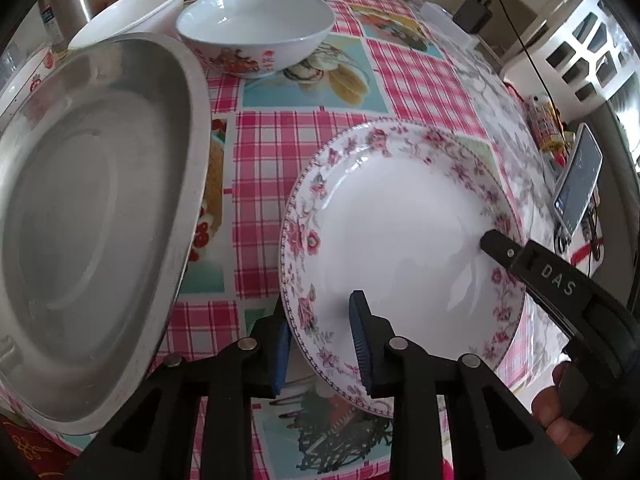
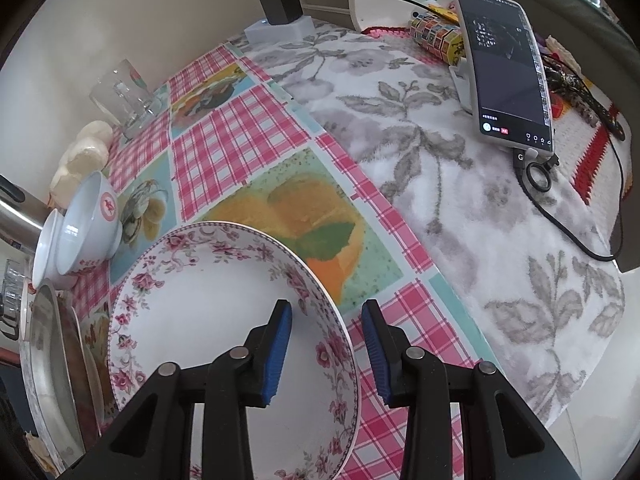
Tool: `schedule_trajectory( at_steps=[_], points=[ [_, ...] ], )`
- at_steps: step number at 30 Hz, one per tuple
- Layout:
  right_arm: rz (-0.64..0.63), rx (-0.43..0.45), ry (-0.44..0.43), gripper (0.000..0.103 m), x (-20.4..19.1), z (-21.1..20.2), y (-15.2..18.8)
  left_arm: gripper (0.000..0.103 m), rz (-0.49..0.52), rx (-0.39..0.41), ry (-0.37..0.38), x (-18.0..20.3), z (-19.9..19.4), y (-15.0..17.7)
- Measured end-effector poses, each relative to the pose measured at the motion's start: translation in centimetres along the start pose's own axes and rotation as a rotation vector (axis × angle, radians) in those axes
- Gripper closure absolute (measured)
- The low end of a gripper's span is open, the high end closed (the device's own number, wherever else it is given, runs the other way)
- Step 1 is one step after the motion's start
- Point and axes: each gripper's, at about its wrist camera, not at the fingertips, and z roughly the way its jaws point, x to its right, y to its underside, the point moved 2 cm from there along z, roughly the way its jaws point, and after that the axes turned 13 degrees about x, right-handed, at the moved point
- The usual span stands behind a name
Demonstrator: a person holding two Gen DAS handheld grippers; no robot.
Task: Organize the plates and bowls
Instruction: 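Lift the floral plate with both tools and carry it over the steel basin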
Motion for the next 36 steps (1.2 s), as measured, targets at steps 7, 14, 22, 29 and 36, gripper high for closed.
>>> schedule_trajectory(
  at_steps=[7, 14, 22, 29, 36],
  points=[
    [0.025, 0.004, -0.024, 0.073, 0.2, -0.1, 0.0, 0.074, 0.003, 0.021, -0.002, 0.0, -0.3, 0.1],
    [0.052, 0.013, -0.007, 0.075, 1.4, -0.7, 0.1, 0.08, 0.024, 0.008, 0.047, 1.3, -0.1, 0.0],
    [0.078, 0.048, -0.055, 0.081, 2.1, -1.9, -0.2, 0.082, 0.049, 0.075, 0.066, 1.4, -1.7, -0.9],
    [0.069, 0.098, -0.118, 0.082, 1.5, -3.5, -0.9, 0.082, -0.004, 0.1, 0.107, 0.4, -2.4, -1.9],
    [0.082, 0.094, -0.147, 0.082, 1.5, -3.6, -0.8, 0.082, -0.015, 0.124, 0.127, 0.3, -3.2, -2.3]
  ],
)
